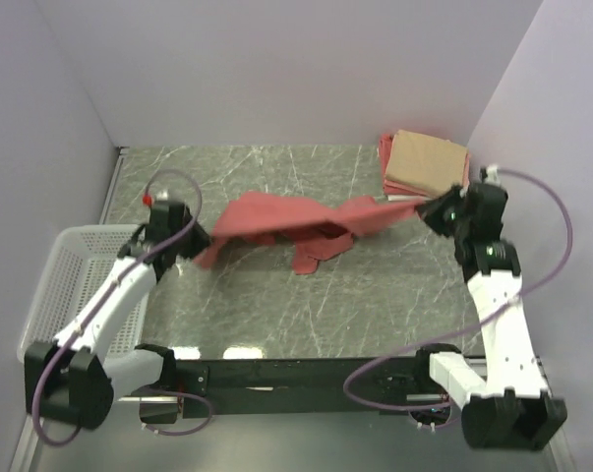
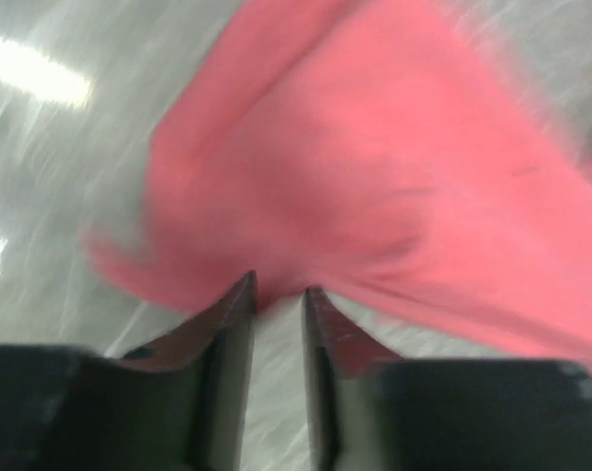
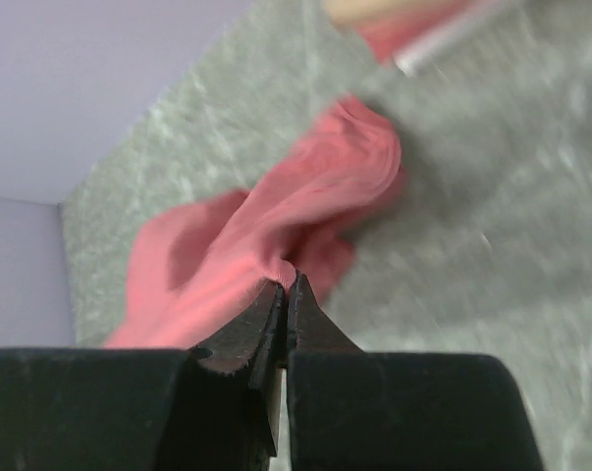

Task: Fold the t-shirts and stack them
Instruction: Flatten the tshirt out

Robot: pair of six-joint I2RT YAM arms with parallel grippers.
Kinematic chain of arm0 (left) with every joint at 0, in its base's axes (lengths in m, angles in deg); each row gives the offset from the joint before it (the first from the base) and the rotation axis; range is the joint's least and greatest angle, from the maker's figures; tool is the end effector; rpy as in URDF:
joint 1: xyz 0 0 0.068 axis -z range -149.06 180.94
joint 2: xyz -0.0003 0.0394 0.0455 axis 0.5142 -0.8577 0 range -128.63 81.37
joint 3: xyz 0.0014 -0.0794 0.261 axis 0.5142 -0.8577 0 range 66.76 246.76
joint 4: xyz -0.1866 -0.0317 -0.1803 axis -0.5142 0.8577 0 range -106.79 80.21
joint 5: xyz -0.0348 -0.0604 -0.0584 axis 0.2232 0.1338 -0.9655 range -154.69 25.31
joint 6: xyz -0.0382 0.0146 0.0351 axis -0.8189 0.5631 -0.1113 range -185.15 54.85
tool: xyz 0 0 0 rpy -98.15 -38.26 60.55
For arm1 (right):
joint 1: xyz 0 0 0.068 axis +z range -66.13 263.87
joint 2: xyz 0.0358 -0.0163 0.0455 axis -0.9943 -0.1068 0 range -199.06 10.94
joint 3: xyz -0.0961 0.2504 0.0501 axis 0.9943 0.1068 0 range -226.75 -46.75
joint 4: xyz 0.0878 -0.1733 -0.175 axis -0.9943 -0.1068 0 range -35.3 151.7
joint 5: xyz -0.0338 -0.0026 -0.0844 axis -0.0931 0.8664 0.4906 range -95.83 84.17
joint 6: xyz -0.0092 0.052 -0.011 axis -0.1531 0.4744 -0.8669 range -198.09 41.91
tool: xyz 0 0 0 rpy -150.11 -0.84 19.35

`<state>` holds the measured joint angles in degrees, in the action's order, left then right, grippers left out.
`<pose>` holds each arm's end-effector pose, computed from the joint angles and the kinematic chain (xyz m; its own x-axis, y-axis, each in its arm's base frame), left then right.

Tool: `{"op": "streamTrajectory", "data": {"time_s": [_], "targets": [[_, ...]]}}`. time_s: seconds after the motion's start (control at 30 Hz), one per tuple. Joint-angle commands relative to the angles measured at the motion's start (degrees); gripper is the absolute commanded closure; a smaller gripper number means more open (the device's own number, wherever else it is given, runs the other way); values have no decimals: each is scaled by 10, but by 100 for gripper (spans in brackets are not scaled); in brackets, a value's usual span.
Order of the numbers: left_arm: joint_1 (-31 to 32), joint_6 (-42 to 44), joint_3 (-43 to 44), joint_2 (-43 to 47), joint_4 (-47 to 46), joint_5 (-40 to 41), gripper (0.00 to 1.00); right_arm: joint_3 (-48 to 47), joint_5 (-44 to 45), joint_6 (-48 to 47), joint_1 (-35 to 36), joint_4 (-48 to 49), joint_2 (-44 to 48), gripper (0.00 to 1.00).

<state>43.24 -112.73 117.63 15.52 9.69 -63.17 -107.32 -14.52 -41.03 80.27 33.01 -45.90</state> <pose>0.2408 -0.0516 0.2765 -0.5792 -0.6290 -0.5185 -0.3470 0.7658 -0.5414 0.2152 -0.0082 0.3643 -0.3809 0.6208 -0.6852 0.1941 0.7782 0.5972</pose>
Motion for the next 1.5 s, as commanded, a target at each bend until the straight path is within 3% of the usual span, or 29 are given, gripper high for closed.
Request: {"op": "streamTrajectory", "data": {"time_s": [0.0,0.03,0.1,0.33,0.47,0.67,0.73,1.23,1.47], "targets": [[-2,-53,-113,87,-27,-4,61,89,3,16,-19,38,91,100],[-2,-74,-125,119,-21,9,54,124,1,18,-19,36,103,100],[-2,-94,-139,143,-4,38,50,171,-26,33,-19,51,131,100],[2,-229,-130,102,69,80,52,222,-51,39,-19,71,153,100],[54,-282,-136,80,81,104,56,224,-49,32,-19,74,143,100],[134,-361,-131,28,104,146,52,227,-61,28,-19,91,129,100],[148,-387,-121,5,129,163,46,224,-63,26,-19,93,123,100],[184,-413,-95,-112,108,187,43,223,-84,17,-18,113,98,100],[185,-406,-87,-154,92,179,49,228,-89,18,-19,119,99,100]]}}
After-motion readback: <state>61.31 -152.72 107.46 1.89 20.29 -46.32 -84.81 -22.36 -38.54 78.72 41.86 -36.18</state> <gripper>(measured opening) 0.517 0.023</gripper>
